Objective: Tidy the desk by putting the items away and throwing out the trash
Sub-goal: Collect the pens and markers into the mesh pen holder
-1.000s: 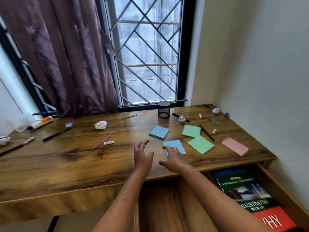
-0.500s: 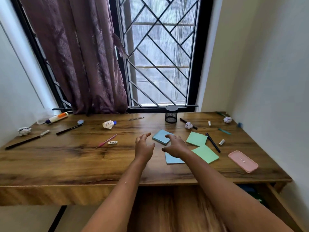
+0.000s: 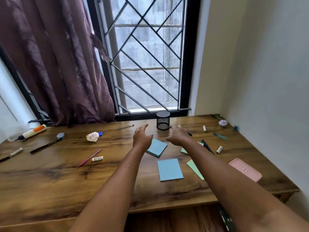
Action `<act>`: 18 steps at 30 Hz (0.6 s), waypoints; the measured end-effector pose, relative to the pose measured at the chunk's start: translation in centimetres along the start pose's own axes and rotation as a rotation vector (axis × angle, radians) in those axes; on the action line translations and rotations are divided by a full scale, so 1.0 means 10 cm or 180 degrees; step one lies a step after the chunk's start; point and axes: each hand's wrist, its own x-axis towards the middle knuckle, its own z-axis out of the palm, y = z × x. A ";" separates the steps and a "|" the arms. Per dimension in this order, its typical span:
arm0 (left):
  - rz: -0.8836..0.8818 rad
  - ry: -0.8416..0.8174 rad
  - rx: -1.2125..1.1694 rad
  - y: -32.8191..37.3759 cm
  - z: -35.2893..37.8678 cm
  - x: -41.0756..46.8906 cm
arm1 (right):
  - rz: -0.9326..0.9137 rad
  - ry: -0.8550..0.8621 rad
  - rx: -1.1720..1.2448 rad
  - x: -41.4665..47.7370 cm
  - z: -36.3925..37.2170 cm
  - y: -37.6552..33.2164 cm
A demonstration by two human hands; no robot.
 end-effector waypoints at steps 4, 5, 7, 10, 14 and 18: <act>0.0259 -0.0001 0.0208 0.12 0.11 0.37 | 0.0019 0.0106 -0.0098 0.38 -0.06 0.01; 0.0287 0.0015 0.0216 0.13 0.14 0.46 | 0.0001 0.0092 -0.0123 0.48 -0.07 0.01; 0.0295 0.0040 0.0276 0.14 0.21 0.65 | -0.0055 0.0067 -0.0217 0.68 -0.07 0.00; 0.0276 0.0012 0.0418 0.09 0.30 0.89 | -0.0142 0.0082 -0.0321 0.96 -0.05 0.03; 0.0158 -0.0093 0.0378 -0.01 0.45 1.06 | -0.0155 0.0109 -0.0335 1.29 0.00 0.12; -0.0043 -0.0119 -0.0015 -0.23 0.58 1.09 | -0.0072 0.0191 -0.0179 1.61 0.06 0.18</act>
